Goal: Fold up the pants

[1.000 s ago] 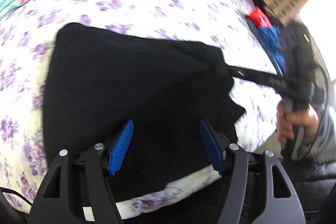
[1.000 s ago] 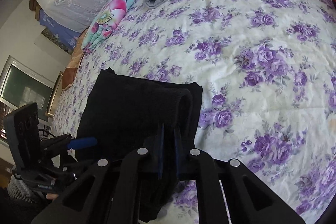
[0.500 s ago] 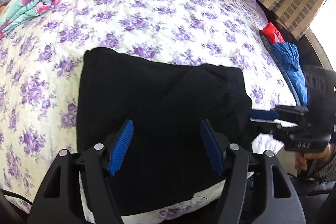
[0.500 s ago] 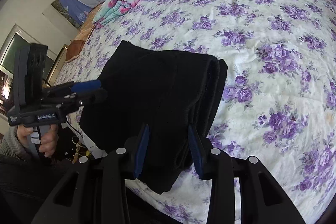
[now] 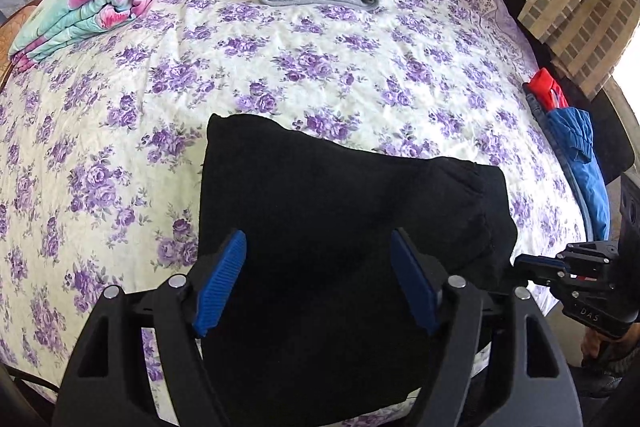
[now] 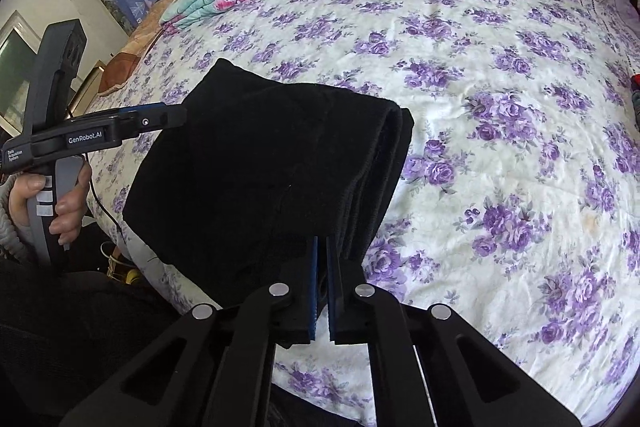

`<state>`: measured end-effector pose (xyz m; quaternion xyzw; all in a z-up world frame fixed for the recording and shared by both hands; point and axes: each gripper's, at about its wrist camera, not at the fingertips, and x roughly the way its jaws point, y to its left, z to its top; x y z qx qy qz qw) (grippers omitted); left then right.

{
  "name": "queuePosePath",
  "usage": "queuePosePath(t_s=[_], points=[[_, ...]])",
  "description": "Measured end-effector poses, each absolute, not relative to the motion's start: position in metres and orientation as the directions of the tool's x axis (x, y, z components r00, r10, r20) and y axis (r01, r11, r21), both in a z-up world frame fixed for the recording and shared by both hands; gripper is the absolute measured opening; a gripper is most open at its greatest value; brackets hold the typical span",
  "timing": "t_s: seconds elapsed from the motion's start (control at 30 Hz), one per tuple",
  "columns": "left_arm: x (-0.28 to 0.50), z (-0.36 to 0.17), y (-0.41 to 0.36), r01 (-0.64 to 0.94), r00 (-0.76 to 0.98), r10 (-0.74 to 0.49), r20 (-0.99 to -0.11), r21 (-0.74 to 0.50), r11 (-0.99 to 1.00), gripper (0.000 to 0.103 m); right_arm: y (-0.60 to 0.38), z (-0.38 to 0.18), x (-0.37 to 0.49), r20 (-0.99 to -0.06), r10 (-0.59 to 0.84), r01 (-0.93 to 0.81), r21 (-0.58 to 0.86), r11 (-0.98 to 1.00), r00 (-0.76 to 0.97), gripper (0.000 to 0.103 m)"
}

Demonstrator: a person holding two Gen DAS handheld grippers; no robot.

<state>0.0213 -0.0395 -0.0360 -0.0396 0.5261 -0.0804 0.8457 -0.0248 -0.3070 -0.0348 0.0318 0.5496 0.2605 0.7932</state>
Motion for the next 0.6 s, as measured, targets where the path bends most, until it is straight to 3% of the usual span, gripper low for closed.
queuePosePath(t_s=[0.47,0.57,0.6], points=[[0.026,-0.042,-0.026,0.074,0.427,-0.168,-0.888,-0.151,0.986,0.076,-0.312,-0.037,-0.032,-0.87,0.434,-0.325,0.351,0.878,0.232,0.003],[0.025,-0.042,-0.016,0.046,0.431,-0.161,-0.888,-0.157,0.987,0.078,-0.316,-0.033,-0.032,-0.859,0.444,-0.302,0.366,0.88,0.254,0.014],[0.024,-0.042,-0.012,0.035,0.431,-0.16,-0.888,-0.161,0.986,0.078,-0.316,-0.03,-0.032,-0.856,0.442,-0.303,0.361,0.882,0.266,0.027]])
